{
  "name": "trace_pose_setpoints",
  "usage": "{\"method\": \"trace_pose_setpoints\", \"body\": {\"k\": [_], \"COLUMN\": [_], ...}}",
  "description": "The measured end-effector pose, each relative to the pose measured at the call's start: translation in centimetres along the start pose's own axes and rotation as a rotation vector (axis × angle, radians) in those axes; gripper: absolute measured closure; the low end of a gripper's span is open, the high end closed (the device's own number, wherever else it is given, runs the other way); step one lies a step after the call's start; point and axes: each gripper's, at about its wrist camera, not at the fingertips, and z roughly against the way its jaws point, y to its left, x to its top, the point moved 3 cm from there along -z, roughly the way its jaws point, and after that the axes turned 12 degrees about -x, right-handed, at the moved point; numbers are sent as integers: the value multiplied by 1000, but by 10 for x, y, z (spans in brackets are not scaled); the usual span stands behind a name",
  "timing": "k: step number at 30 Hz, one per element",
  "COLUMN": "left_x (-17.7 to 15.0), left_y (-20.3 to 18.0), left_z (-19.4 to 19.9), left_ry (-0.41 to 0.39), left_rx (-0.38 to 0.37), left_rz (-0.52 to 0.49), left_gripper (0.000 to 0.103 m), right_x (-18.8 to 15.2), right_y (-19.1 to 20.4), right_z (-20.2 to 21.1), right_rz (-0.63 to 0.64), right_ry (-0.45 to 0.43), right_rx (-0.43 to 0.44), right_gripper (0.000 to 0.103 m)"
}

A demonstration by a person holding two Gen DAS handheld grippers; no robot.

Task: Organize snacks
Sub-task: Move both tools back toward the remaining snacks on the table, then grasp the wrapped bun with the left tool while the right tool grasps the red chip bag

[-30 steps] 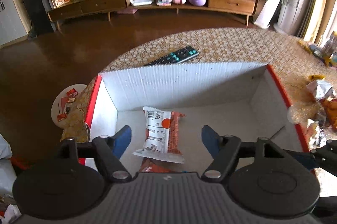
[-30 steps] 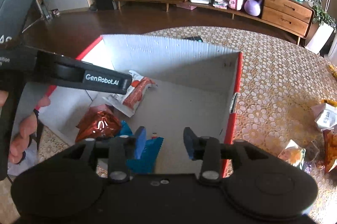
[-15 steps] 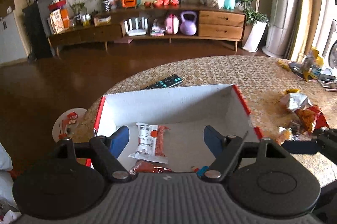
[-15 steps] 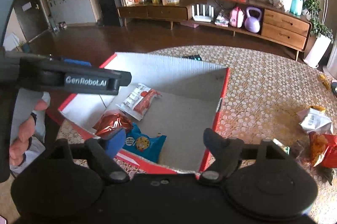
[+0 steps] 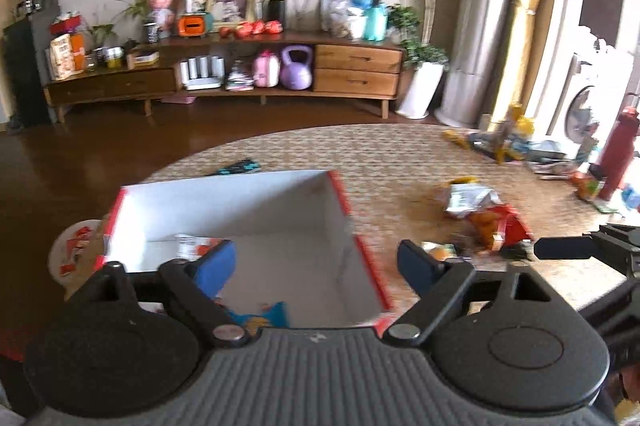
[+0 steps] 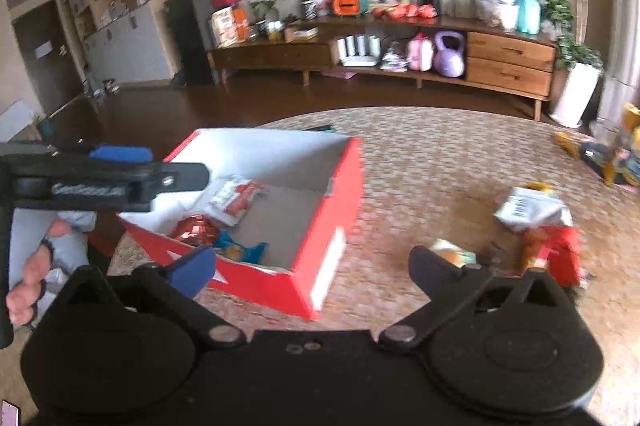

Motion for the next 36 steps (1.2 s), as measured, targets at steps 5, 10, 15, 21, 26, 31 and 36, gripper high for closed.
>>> {"method": "trace_pose_setpoints", "body": {"k": [5,10,15,21,26,31,36], "left_x": [-8,-15,-20,-28,-37,-45,-49], "left_y": [-36,-66,-86,-95,-105,-107,-103], "left_z": [-14,-41,-78,-116,-149,-179,-203], "left_ry": [-26,-7,30,66,93,128,146], "left_rx": [-65,-124,-116,-113,-89,-63,-44], "left_rz": [-25,-15,-31,-14,-26,-18,-9], "left_gripper": [7,7,7,7,7,7,7], "right_x": [-16,-35,-44,-50,-50,-47,-42], "right_y": [-50,-92,-125,-157,-183,-201,-211], "right_z": [17,20,18,5,-14,-36,-63], "right_rz": [-50,-107,-133,-140,-173,-191,-193], "right_ry": [-14,-3,10,25,42,67,90], "right_rx": [-55,-94,-134,-163,-181,-187,-200], "right_gripper": [0,0,0,1,5,8,13]}}
